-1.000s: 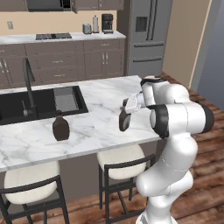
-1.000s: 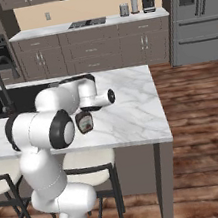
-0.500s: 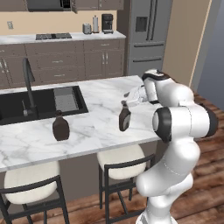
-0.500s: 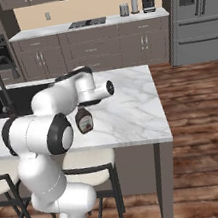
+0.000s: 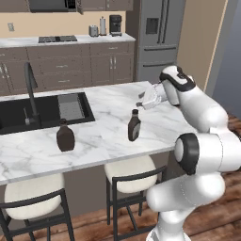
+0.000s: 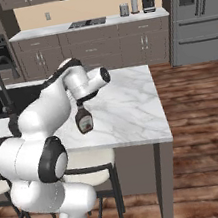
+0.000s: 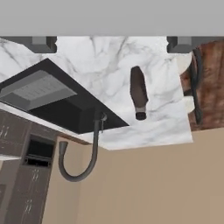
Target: The dining table condiment station is running low on syrup bottle. Refill the condiment station by opening the cabinet and taking the syrup bottle from the cabinet and placing it on the dining table.
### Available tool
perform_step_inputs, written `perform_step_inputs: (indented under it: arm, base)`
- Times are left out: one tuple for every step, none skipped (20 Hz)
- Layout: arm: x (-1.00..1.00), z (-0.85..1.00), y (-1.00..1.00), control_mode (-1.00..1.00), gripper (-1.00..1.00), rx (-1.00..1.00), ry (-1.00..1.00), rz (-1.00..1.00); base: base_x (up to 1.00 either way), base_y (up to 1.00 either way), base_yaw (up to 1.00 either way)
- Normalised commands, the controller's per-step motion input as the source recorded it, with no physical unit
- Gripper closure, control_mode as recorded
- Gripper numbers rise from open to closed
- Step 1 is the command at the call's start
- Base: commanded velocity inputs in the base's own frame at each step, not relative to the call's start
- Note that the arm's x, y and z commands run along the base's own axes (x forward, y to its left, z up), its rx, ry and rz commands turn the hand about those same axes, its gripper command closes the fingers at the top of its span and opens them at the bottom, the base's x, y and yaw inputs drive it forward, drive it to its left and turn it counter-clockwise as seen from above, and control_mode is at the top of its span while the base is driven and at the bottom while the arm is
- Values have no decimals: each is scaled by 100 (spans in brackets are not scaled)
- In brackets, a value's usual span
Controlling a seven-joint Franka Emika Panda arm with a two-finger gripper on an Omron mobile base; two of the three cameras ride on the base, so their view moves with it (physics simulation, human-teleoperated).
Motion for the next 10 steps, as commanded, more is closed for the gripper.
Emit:
perform_step_inputs:
  arm:
    - [-95, 67, 0, -100, -100, -13, 0, 0]
    - [-96, 66, 0, -100, -100, -13, 0, 0]
    - [-100, 64, 0, -100, -100, -13, 0, 0]
    - [-100, 56, 0, -100, -100, -12, 0, -1]
    - [-100, 53, 0, -100, -100, -11, 0, -4]
    - [-100, 48, 0, -100, -100, -11, 0, -6]
    - [-100, 43, 0, -100, -100, -11, 0, -9]
    - [-100, 39, 0, -100, -100, -10, 0, -11]
    - [-100, 29, 0, -100, -100, -11, 0, -13]
    - [-100, 24, 7, -100, -100, -11, 0, -15]
  base:
    - [0, 0, 0]
    - [0, 0, 0]
    - [0, 0, 0]
    - [0, 0, 0]
    - [0, 0, 0]
    - [0, 0, 0]
    - [0, 0, 0]
    - [0, 0, 0]
    - [0, 0, 0]
    - [0, 0, 0]
